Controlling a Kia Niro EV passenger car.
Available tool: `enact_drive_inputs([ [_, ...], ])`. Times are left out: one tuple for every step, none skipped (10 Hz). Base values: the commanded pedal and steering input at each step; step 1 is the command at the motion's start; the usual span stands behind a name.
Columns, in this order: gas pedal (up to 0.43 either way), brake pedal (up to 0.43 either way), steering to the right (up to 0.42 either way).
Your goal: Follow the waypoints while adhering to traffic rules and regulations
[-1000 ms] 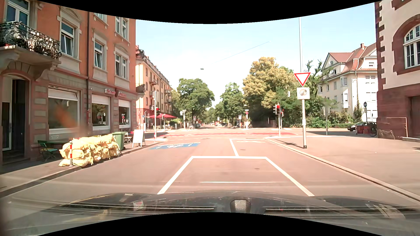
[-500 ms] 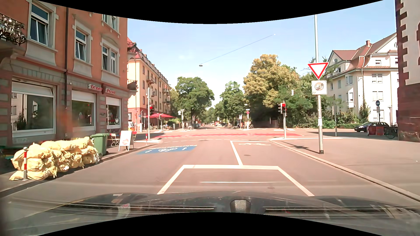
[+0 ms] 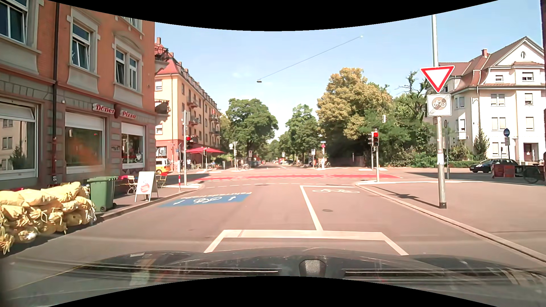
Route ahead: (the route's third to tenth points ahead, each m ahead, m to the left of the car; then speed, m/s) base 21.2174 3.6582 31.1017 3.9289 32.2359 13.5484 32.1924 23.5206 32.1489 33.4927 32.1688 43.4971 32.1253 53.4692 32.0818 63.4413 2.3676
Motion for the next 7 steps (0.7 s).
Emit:
enact_drive_inputs([
  [0.0,0.22,0.0],
  [0.0,0.22,0.0],
  [0.0,0.22,0.0],
  [0.0,0.22,0.0],
  [0.0,0.22,0.0],
  [0.0,0.226,0.0],
  [0.0,0.22,0.0],
])
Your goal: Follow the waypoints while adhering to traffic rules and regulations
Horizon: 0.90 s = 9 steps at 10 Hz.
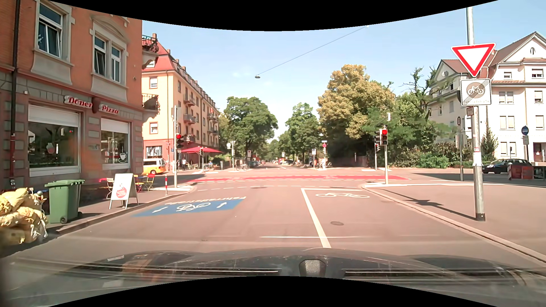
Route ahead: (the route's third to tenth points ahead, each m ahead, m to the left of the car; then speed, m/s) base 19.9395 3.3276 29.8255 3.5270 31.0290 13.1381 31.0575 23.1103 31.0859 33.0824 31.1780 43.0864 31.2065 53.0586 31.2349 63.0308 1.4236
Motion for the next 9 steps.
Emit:
enact_drive_inputs([
  [0.0,0.22,0.0],
  [0.0,0.22,0.0],
  [0.0,0.22,0.0],
  [0.0,0.22,0.0],
  [0.0,0.22,0.0],
  [0.0,0.22,0.0],
  [0.0,0.22,0.0],
  [0.0,0.22,0.0],
  [0.0,0.22,0.0],
])
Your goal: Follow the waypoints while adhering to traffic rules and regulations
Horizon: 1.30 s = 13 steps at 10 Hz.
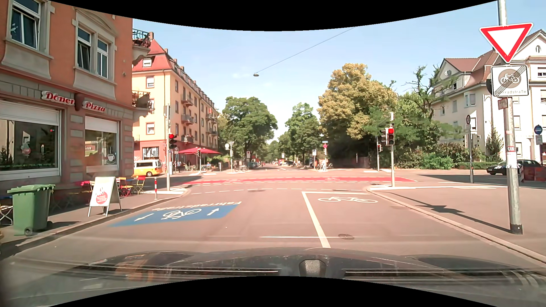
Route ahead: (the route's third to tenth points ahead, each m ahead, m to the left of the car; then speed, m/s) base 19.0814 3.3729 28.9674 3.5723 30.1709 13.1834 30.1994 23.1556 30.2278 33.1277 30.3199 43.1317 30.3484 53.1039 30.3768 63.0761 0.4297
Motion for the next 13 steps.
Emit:
enact_drive_inputs([
  [0.0,0.22,0.0],
  [0.0,0.22,0.0],
  [0.0,0.22,0.0],
  [0.0,0.22,0.0],
  [0.0,0.226,0.0],
  [0.0,0.232,0.0],
  [0.0,0.232,0.0],
  [0.0,0.232,0.0],
  [0.0,0.25,0.0],
  [0.0,0.262,0.0],
  [0.0,0.268,0.0],
  [0.0,0.268,0.0],
  [0.0,0.274,0.0],
])
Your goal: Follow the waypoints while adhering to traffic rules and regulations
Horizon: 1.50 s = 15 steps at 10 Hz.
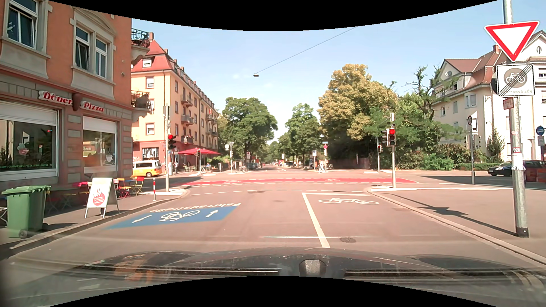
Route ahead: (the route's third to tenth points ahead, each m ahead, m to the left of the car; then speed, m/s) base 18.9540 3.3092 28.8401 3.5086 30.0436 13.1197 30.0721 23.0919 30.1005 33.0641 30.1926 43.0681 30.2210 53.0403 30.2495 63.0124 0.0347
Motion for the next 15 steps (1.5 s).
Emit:
enact_drive_inputs([
  [0.0,0.274,0.0],
  [0.0,0.274,0.0],
  [0.0,0.274,0.0],
  [0.0,0.28,0.0],
  [0.0,0.274,0.0],
  [0.0,0.28,0.0],
  [0.0,0.28,0.0],
  [0.0,0.28,0.0],
  [0.0,0.28,0.0],
  [0.0,0.28,0.0],
  [0.0,0.28,0.0],
  [0.0,0.28,0.0],
  [0.0,0.28,0.0],
  [0.0,0.28,0.0],
  [0.0,0.28,0.0],
])
